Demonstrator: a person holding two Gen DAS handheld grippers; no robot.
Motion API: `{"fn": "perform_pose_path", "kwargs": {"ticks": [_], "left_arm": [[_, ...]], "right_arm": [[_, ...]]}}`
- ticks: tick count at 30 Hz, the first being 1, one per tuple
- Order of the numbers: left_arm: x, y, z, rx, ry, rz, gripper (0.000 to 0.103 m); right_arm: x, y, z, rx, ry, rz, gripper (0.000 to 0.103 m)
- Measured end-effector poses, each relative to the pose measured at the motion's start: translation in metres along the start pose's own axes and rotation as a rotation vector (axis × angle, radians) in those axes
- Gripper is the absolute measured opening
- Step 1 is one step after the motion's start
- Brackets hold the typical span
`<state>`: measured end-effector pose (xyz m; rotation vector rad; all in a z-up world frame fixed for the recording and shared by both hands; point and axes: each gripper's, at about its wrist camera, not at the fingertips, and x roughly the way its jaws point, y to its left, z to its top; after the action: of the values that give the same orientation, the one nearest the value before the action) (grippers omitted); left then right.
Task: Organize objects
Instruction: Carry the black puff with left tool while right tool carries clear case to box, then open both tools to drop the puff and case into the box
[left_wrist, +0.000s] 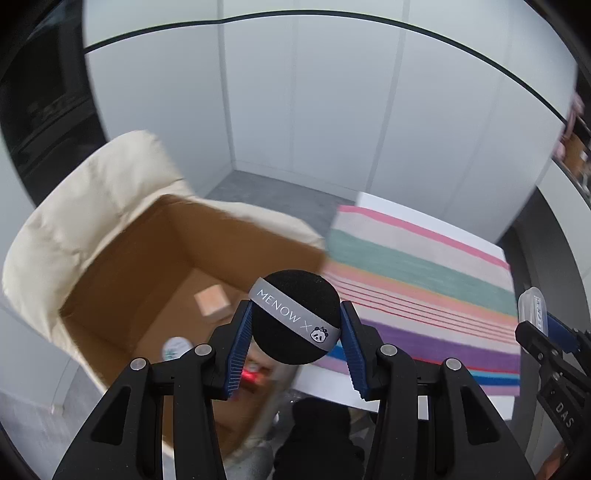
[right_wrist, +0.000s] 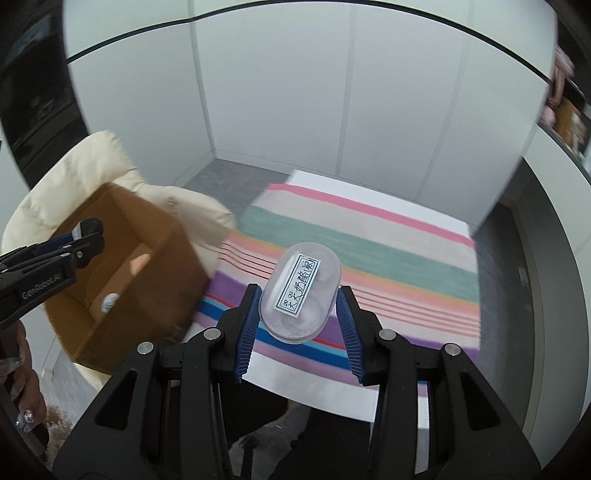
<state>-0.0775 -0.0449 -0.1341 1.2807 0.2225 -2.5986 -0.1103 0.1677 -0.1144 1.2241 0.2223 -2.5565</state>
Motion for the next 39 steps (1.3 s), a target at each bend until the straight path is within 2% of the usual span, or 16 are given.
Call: {"fn": "perform_pose_path", "kwargs": {"ticks": [8, 14, 17, 21, 23, 24, 25, 26, 27, 28, 29, 33, 39], "left_arm": [[-0.006, 0.091, 0.004, -0.120, 0.001, 0.109, 0.047], [0.004, 0.157, 0.007, -0.202, 0.044, 0.183, 0.047], [0.008, 0.181, 0.012, -0.236, 0.064, 0.184, 0.047], [0.012, 0.199, 0.023, -0.233, 0.072, 0.188, 0.047], [0.017, 0.203, 0.028, -0.231, 0.077, 0.153, 0.050], [0.017, 0.203, 0.030, -0.222, 0.076, 0.138, 0.056], [0.017, 0.202, 0.032, -0.208, 0.081, 0.129, 0.061], [0.017, 0.202, 0.033, -0.191, 0.087, 0.134, 0.076], [0.016, 0.202, 0.033, -0.176, 0.086, 0.138, 0.093], [0.014, 0.203, 0.031, -0.167, 0.079, 0.137, 0.101], [0.012, 0.205, 0.028, -0.169, 0.072, 0.128, 0.103], [0.013, 0.213, 0.022, -0.203, 0.093, 0.058, 0.103], [0.013, 0.204, 0.026, -0.132, 0.140, 0.071, 0.103]], "right_arm": [[0.017, 0.101, 0.025, -0.138, 0.001, 0.117, 0.044], [0.033, 0.183, 0.035, -0.236, 0.029, 0.214, 0.044], [0.040, 0.220, 0.039, -0.280, 0.038, 0.246, 0.044], [0.047, 0.249, 0.043, -0.306, 0.048, 0.260, 0.044], [0.052, 0.255, 0.045, -0.311, 0.057, 0.262, 0.044], [0.054, 0.259, 0.045, -0.316, 0.063, 0.265, 0.048], [0.056, 0.262, 0.047, -0.318, 0.068, 0.261, 0.073], [0.057, 0.264, 0.046, -0.316, 0.072, 0.244, 0.100], [0.056, 0.263, 0.046, -0.307, 0.061, 0.222, 0.103], [0.053, 0.260, 0.045, -0.296, 0.038, 0.216, 0.103], [0.053, 0.260, 0.046, -0.290, 0.037, 0.219, 0.103], [0.057, 0.248, 0.047, -0.234, 0.095, 0.209, 0.103], [0.043, 0.220, 0.049, -0.128, 0.108, 0.176, 0.103]]}}
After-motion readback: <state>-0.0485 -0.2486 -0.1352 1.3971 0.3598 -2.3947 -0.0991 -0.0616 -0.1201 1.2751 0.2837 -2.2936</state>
